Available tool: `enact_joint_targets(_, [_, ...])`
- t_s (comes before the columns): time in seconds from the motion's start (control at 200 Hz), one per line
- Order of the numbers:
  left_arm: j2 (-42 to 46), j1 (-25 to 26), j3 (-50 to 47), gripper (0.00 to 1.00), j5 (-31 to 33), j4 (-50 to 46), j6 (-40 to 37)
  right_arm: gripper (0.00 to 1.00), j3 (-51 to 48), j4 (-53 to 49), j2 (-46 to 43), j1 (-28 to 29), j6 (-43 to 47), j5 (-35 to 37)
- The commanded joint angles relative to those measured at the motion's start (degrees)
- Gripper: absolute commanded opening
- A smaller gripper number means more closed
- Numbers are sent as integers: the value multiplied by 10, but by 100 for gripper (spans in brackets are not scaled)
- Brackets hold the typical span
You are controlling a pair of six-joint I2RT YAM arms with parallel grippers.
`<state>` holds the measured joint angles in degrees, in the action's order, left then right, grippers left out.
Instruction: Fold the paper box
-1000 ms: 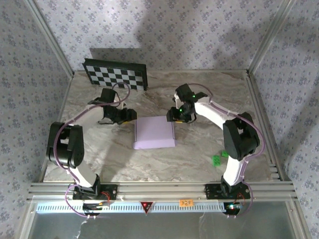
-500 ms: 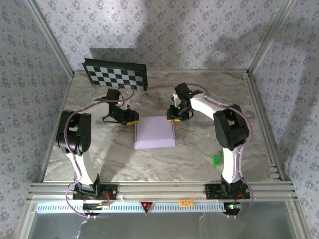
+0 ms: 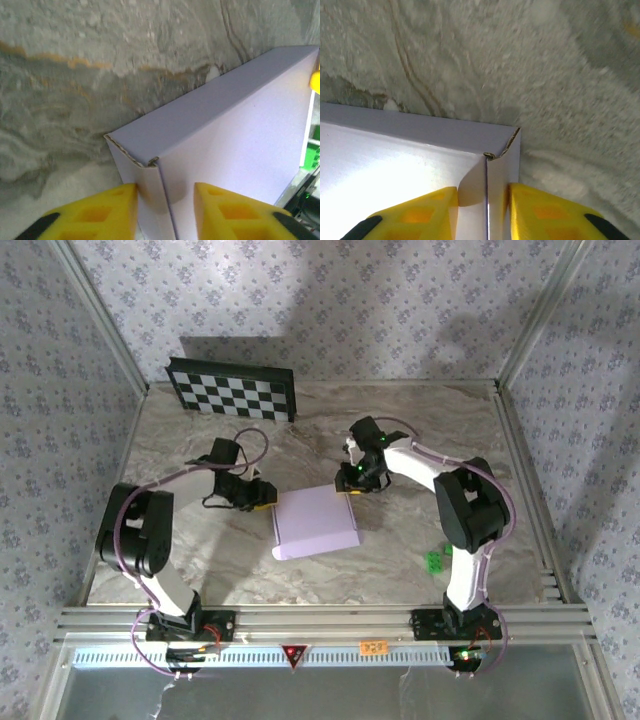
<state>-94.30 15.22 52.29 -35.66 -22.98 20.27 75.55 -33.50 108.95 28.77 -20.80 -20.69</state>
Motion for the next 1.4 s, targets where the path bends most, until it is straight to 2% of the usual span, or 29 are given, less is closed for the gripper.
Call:
enact_joint_targets(0.0, [41,6,23,44,42,-50,-25,40,-18,-17,-29,11,14,11])
enact_joint_targets(0.125, [44,10,84,51,64,-93,-87,48,-6,-34,-50,5,35,31])
enact_joint_targets(0.3, [-6,50,179,52,109,-141,-173,52,-11,-21,-89,-8,75,33])
enact_joint_targets(0.505, [-69,81,240,52,49,-142,-258,52,-49,22,-145,-11,127,38])
enact_joint_targets(0.655, [-126,97,291,50,34,-194,-327,52,-66,37,-173,-15,152,49])
enact_joint_targets(0.925, [-187,97,325,43,30,-217,-346,52,-67,31,-182,-18,155,58])
enact_joint_targets(1.134, [-204,97,328,42,17,-220,-348,52,-67,31,-183,-19,156,61])
enact_joint_targets(1.394, [-213,97,330,34,23,-221,-347,52,-67,35,-187,-19,153,59])
